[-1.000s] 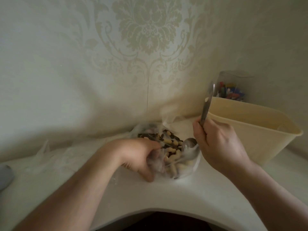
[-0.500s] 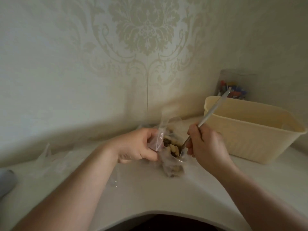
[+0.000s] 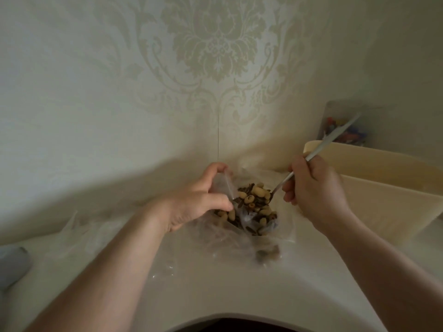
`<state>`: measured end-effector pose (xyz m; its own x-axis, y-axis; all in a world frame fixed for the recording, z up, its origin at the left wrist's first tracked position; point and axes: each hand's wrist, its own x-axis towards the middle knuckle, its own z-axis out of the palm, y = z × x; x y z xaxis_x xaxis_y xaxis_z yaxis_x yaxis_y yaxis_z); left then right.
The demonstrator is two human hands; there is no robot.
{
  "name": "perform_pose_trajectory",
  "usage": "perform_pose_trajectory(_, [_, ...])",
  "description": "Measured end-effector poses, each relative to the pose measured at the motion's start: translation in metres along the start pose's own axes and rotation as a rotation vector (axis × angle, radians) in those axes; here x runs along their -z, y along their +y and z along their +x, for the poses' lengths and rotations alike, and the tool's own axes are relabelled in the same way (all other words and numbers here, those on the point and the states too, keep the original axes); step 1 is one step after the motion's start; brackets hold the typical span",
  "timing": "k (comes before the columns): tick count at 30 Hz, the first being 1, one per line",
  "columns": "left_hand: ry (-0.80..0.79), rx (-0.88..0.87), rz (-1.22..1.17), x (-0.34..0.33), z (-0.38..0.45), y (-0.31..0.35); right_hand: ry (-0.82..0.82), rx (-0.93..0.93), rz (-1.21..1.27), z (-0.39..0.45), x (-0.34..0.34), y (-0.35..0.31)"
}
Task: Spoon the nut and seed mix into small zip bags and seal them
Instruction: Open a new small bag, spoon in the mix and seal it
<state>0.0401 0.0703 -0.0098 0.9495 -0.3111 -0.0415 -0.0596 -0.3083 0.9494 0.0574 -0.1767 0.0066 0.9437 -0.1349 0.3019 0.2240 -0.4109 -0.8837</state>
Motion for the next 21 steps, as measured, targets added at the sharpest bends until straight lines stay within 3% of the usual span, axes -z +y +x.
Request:
perform_pose_trajectory(4, [0.125,-0.022,0.121,-0.002,0.004,-0.004,-0.027,0.004,0.03,0.012,-0.009,-0.008])
perform_pose_trajectory(11, [0.328,-0.095,0.588,-0.011,0.006,-0.007,-0.018,0.013,0.066,0.018,-0.007,0.0])
perform_pose_trajectory(16, [0.364,-0.105,0.641,-0.011,0.008,-0.008,-0.011,0.179,-0.05,0.013,0.002,0.001])
perform_pose_trajectory(21, [0.373,-0.055,0.609,-0.016,0.009,-0.01,0.029,0.179,0.053,0.011,0.009,0.001])
